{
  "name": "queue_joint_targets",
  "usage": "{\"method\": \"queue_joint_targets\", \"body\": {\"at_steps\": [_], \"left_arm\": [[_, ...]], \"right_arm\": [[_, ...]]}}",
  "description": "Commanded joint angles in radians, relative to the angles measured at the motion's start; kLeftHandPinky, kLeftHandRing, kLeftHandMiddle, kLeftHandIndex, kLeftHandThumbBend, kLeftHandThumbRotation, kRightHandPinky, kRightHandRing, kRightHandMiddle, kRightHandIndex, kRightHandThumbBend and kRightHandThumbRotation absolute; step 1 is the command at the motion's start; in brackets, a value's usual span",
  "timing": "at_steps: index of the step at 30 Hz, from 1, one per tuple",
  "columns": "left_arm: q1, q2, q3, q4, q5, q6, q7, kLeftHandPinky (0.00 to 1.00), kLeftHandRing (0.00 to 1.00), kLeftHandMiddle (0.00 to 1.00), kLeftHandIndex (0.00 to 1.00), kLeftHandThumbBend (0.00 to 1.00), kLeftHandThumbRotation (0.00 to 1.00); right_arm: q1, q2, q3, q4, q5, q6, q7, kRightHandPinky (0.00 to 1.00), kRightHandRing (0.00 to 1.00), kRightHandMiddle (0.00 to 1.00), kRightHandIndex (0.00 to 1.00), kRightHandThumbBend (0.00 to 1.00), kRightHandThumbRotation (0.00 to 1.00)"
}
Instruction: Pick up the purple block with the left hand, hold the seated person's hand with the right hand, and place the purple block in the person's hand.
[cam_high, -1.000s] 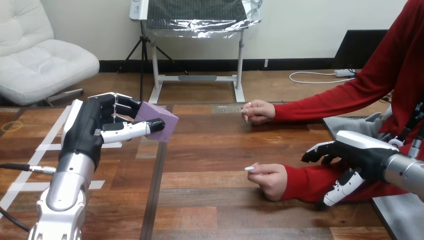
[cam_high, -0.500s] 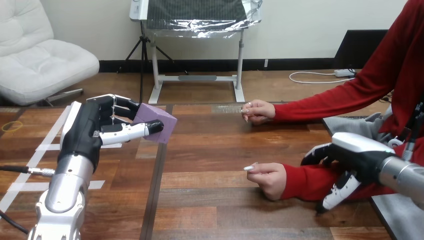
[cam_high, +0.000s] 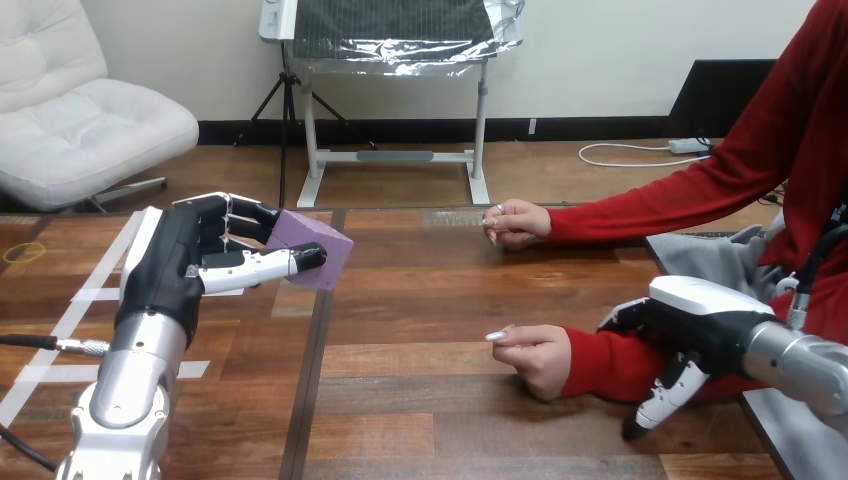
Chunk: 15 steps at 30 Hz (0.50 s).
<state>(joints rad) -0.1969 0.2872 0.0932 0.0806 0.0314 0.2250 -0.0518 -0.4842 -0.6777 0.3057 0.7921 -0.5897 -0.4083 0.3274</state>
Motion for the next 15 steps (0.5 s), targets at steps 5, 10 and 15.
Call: {"method": "queue_joint_targets", "body": {"at_steps": [5,10,15], "left_arm": [[-0.035,-0.008,0.013,-0.061,-0.008,-0.016,0.003,0.35,0.4,0.42,0.42,0.5,0.0],[-0.035,-0.006,0.011,-0.061,-0.002,-0.016,0.006,0.35,0.4,0.43,0.42,0.5,0.0],[-0.034,-0.004,0.007,-0.066,0.005,-0.008,0.009,0.35,0.4,0.43,0.42,0.52,0.0]], "right_arm": [[-0.072,0.041,0.025,0.021,-0.019,-0.015,-0.07,0.58,0.72,0.74,0.72,1.0,0.15],[-0.073,0.048,0.033,0.039,-0.023,-0.028,-0.092,0.57,0.7,0.72,0.7,1.0,0.15],[-0.076,0.055,0.04,0.061,-0.029,-0.05,-0.123,0.56,0.67,0.69,0.68,0.99,0.16]]}}
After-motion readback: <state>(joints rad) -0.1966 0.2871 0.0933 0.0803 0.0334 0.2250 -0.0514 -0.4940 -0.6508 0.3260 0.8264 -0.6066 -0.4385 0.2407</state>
